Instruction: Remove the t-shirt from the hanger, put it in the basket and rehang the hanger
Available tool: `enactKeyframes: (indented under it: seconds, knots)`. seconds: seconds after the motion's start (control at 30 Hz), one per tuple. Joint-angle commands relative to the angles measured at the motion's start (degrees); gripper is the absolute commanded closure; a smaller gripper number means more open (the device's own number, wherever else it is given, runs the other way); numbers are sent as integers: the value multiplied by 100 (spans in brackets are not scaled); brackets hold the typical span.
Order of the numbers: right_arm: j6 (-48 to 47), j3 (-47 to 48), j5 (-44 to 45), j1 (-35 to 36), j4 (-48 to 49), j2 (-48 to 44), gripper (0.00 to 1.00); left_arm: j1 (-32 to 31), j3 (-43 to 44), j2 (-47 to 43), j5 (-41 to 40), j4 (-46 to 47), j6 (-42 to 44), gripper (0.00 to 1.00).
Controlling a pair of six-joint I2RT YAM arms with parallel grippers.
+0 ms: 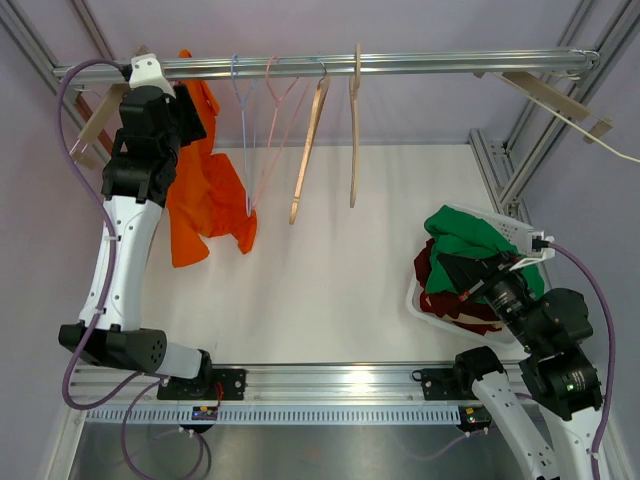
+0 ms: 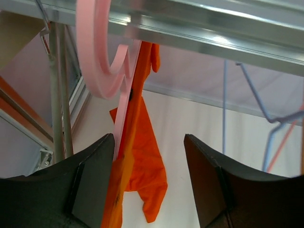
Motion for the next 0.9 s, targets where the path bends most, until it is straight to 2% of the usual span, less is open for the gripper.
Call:
enactKeyframes:
  seconds: [0.0, 0.2, 0.37, 0.43, 0.67, 0.77, 0.87]
  knots:
    - [-128, 23, -458, -19, 217, 146, 100, 104, 515, 212, -480, 101, 320, 37]
    - [-172, -82, -643, -19, 375, 348, 100, 114, 1008, 722, -628, 145, 591, 41]
    - [-233, -135, -704, -19, 490, 489, 100, 131, 1018, 994, -857, 207, 698, 48]
    - [-242, -143, -730, -19, 551, 586, 100, 123, 956, 1074, -866, 259, 707, 56]
    - [-269, -170, -818, -19, 709, 762, 100, 131, 719, 977, -884, 558, 724, 78]
    - [-234, -161, -871, -1, 762, 814, 100, 131, 649, 881, -866, 611, 715, 98]
    - [-225, -126, -889, -1, 754, 841, 100, 131, 657, 706, -735, 690, 663, 100]
